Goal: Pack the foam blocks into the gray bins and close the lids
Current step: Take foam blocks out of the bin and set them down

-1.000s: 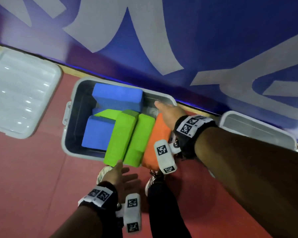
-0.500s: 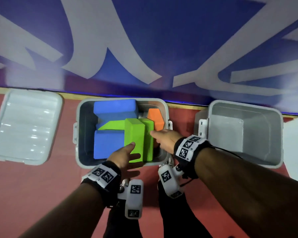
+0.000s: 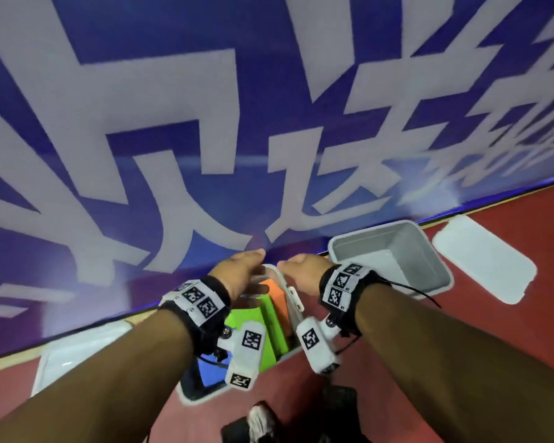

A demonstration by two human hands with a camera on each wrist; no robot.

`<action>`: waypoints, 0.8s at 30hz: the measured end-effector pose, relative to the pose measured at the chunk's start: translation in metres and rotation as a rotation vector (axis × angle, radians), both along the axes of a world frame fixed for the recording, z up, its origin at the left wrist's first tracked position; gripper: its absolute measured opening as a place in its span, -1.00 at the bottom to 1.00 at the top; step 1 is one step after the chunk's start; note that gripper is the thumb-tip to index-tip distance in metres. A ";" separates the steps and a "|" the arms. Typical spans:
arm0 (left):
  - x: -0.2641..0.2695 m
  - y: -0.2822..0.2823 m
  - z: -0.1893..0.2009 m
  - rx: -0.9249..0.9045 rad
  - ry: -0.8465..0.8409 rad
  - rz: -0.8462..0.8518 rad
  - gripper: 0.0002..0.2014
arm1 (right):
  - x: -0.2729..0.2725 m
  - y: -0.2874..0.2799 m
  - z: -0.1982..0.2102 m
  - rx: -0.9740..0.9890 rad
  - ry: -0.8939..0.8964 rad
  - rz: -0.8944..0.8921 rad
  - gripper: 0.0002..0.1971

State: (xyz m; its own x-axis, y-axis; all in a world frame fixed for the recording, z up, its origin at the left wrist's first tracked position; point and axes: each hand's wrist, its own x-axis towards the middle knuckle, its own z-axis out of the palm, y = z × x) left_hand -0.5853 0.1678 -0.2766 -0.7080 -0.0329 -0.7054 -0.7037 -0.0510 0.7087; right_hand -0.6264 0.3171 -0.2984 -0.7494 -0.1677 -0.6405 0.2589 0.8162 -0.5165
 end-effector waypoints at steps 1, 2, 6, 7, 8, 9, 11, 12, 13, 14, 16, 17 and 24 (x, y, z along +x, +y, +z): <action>0.004 0.006 0.009 -0.019 0.031 -0.025 -0.83 | 0.003 0.007 0.013 -0.009 0.014 -0.012 -0.65; 0.009 0.010 0.017 -0.042 0.061 -0.042 -0.84 | 0.008 0.014 0.024 -0.014 0.037 -0.023 -0.63; 0.033 0.033 0.040 -0.055 0.114 -0.040 -0.74 | 0.034 0.044 0.057 -0.037 0.118 -0.072 -0.61; 0.042 0.041 0.048 -0.040 0.127 -0.031 -0.70 | 0.047 0.054 0.067 -0.037 0.147 -0.075 -0.59; 0.049 0.048 0.055 -0.033 0.143 -0.028 -0.68 | 0.056 0.062 0.073 -0.033 0.172 -0.074 -0.57; 0.056 0.056 0.060 -0.032 0.166 -0.031 -0.68 | 0.065 0.071 0.079 -0.028 0.194 -0.066 -0.55; 0.076 0.080 0.076 -0.035 0.225 -0.055 -0.70 | 0.093 0.097 0.092 -0.009 0.245 -0.060 -0.52; 0.090 0.095 0.084 -0.040 0.250 -0.071 -0.71 | 0.109 0.112 0.097 -0.003 0.259 -0.070 -0.50; 0.099 0.106 0.089 -0.043 0.268 -0.079 -0.71 | 0.121 0.123 0.098 -0.008 0.265 -0.083 -0.49; 0.110 0.119 0.094 -0.044 0.284 -0.091 -0.69 | 0.137 0.139 0.102 -0.023 0.273 -0.105 -0.47; 0.136 0.155 0.103 -0.034 0.308 -0.135 -0.65 | 0.178 0.177 0.108 -0.059 0.264 -0.189 -0.44; 0.145 0.169 0.105 -0.018 0.324 -0.151 -0.62 | 0.193 0.192 0.109 -0.071 0.258 -0.235 -0.40; 0.234 0.325 0.128 0.002 0.412 -0.632 -0.71 | 0.346 0.341 0.125 -0.004 0.429 -0.701 -0.41</action>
State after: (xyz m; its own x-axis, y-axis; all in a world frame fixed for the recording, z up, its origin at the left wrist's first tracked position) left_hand -0.3515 0.4931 -0.1489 -0.7980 0.4684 -0.3792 -0.2777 0.2727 0.9212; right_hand -0.2807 0.6584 -0.1732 -0.8606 0.4287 -0.2748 0.4872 0.5360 -0.6894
